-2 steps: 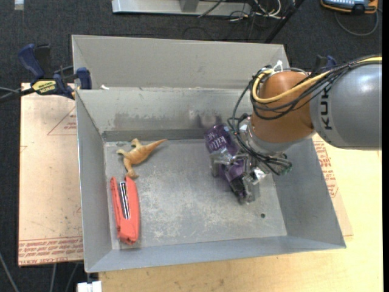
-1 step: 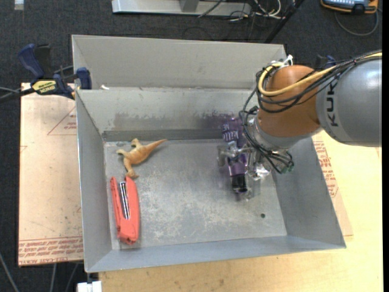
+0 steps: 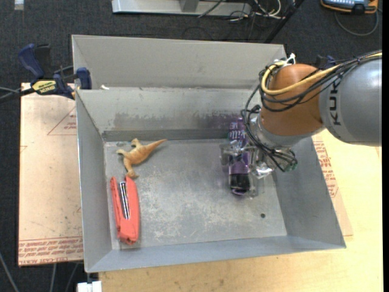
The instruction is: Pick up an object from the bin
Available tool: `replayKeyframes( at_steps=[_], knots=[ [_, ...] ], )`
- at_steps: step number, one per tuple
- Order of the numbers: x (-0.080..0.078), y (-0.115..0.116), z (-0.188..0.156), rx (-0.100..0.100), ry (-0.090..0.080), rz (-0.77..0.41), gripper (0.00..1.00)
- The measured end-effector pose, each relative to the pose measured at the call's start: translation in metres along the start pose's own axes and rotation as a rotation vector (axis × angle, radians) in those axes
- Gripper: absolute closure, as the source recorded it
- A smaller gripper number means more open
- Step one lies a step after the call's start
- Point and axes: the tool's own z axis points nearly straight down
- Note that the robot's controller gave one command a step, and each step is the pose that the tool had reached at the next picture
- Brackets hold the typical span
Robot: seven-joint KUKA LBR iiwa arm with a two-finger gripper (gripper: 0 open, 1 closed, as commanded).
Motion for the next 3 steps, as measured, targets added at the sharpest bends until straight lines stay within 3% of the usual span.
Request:
replayKeyframes(
  at_steps=[1,2,3],
  knots=[
    [-0.008,-0.010,0.008,-0.005,0.002,-0.180,0.00],
    [-0.007,-0.022,0.020,-0.003,-0.005,-0.357,0.00],
    [-0.011,-0.040,0.023,-0.025,-0.006,-0.602,1.00]
  ],
)
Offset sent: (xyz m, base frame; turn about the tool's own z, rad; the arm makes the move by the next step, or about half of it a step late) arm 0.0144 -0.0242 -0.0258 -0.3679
